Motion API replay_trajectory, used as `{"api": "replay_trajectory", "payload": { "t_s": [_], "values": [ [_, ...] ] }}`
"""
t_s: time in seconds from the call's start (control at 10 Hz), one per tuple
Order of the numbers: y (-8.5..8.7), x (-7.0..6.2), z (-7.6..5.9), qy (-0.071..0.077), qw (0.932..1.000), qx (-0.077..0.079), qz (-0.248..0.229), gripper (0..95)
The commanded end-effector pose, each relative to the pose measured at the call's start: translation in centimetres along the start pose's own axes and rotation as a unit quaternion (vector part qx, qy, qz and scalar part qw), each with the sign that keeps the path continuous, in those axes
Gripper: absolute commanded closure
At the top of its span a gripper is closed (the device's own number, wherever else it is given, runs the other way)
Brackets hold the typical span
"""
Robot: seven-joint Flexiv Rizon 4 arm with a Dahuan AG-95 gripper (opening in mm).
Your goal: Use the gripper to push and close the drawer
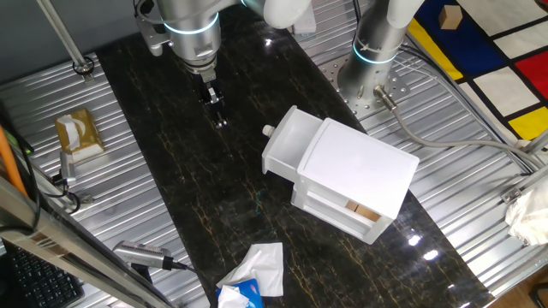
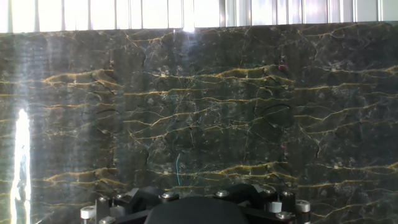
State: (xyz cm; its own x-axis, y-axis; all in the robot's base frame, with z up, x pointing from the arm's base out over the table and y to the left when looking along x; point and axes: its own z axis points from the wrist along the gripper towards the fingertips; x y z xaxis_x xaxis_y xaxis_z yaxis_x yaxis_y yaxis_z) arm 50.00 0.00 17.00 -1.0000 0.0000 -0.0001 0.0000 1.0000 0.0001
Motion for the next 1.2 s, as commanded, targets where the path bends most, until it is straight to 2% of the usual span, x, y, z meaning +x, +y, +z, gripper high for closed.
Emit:
{"api": "replay_trajectory", "payload": {
  "t_s": [0.1, 0.2, 1.2],
  "values": [
    [0.00, 0.00, 0.00, 0.000, 1.0000, 0.000, 0.000, 0.0],
    [0.00, 0.01, -0.01, -0.011, 0.9982, -0.016, -0.057, 95.0],
    [0.00, 0.01, -0.04, -0.005, 0.9981, -0.017, -0.059, 95.0]
  ]
}}
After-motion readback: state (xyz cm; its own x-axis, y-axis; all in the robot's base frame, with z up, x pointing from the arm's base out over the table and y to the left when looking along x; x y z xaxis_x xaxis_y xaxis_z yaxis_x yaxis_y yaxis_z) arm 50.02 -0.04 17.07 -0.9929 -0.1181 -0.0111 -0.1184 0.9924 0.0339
